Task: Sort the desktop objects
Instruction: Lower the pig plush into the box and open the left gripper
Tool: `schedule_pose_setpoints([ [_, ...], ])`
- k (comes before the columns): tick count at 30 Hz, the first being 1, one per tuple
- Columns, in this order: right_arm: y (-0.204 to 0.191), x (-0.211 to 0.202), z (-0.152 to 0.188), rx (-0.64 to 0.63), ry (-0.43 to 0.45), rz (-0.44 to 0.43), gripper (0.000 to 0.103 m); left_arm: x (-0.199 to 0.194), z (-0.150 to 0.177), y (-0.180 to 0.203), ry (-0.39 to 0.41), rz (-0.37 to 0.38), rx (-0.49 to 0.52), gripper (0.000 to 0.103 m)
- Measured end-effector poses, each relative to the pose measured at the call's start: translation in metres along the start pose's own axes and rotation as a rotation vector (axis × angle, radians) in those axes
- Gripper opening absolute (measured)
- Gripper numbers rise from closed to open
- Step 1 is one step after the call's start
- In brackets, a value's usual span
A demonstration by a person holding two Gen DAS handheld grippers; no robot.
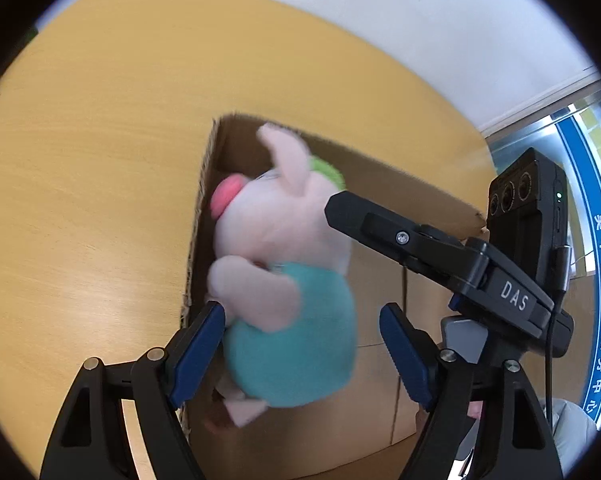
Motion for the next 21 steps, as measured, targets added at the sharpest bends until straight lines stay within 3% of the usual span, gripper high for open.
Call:
schedule_pose_setpoints([
  [5,-0.035,-0.041,-0.006,-0.054,0.016,0.034,0.098,-0.055,0.016,0.006,0.083,-0.038,0.048,0.08],
  [7,-0.054,-0.068,0.002,-0.106,-0.002,0.143,0.098,-0.078,0.026,0.011,0.128,-0.08,0.086,0.08],
  [13,-0.131,-0.157,0.066,-0.314,0.002,0.489,0.1,-0.133,0.045,0.047,0.233,-0.221,0.155,0.081],
  [17,-0.177,-0.217,0.115,-0.367,0.078,0.598,0.1,-0.169,0.073,0.06,0.28,-0.245,0.192,0.081],
  [21,-0.2,-0.281,0.15,-0.363,0.162,0.623,0.101,-0.193,0.108,0.079,0.317,-0.234,0.21,0.081],
])
Point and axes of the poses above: each gripper's, at about its wrist camera, not at the fingertips, and x roughly the way its jaws point, y to its right, z to its underside, the point moved 1 cm from there along x, roughly the way its jaws point, and after that the axes turned 10 degrees about -z, right-handed, at the moved point
